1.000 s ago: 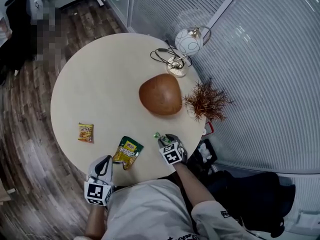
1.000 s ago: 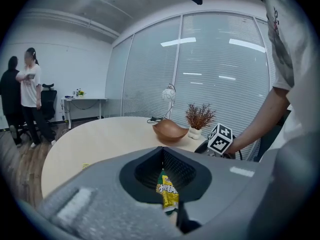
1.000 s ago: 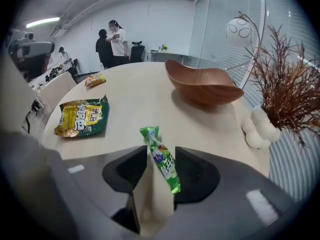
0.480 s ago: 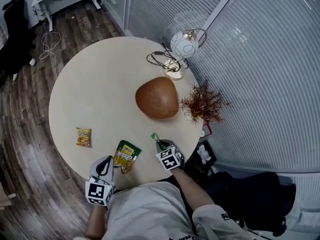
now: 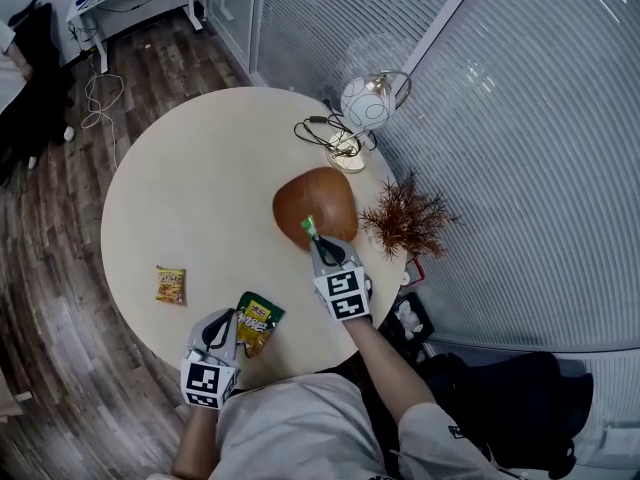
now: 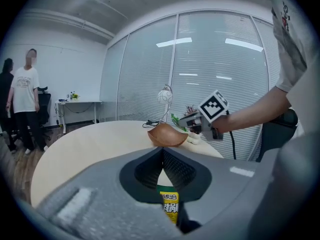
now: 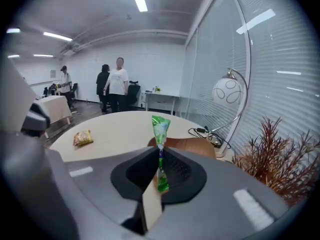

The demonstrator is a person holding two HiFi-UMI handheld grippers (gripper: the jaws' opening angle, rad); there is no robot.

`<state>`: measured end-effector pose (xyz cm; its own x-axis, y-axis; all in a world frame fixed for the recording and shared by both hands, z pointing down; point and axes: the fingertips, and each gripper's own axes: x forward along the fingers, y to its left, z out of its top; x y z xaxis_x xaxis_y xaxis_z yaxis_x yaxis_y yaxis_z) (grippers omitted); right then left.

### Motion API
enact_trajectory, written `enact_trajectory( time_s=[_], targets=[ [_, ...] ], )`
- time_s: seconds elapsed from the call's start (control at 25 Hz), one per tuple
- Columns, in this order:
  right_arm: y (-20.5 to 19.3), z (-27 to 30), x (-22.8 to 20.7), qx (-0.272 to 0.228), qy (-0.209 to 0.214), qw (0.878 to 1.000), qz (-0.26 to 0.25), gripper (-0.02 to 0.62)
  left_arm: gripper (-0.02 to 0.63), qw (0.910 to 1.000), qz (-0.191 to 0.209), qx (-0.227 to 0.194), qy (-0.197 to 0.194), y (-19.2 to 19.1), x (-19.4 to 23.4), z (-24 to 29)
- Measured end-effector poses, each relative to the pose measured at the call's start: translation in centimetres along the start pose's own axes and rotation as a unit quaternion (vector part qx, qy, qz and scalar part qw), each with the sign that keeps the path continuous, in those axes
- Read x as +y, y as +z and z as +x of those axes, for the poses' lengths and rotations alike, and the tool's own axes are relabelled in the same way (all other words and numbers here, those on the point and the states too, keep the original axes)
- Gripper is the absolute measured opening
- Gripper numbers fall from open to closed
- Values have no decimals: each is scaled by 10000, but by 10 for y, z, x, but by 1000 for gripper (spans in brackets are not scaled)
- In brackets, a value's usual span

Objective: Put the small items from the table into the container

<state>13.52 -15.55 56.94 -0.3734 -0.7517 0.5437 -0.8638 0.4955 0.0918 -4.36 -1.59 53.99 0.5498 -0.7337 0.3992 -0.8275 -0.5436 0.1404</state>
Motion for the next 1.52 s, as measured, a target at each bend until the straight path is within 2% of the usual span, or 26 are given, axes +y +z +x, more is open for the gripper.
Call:
enact_trajectory(
  time_s=[0.08,0.2,0.48,0.68,0.92,1.16,1.32,1.52],
  targets=[
    [-1,19,-26,209,-232,9995,90,28,-3,10000,30,26,64,-4,2,-2],
    [-8,41,-43,649,-366,9972,82,28,-3,9998,-42,100,139,-9,5,-10],
    [-37,79,-54,1615,-362,9862,71,31,-3,9993,-93,148,316,-18,17,-18],
    [-48,86,-49,1840,-288,9825,69,69,-3,9993,-84,131,325,-16,18,-18],
    [-40,64,-39,1405,-216,9895,259,73,-3,9993,-84,20,368,-11,18,-15],
    [-18,25,-3,300,156,9989,319,31,3,9994,-51,-257,231,3,9,-3],
    [4,-10,39,-535,637,9949,563,9,3,9993,-4,-329,180,7,4,5],
    [6,-46,101,-957,1054,9859,882,3,3,9993,-101,-257,265,2,7,6]
  ],
)
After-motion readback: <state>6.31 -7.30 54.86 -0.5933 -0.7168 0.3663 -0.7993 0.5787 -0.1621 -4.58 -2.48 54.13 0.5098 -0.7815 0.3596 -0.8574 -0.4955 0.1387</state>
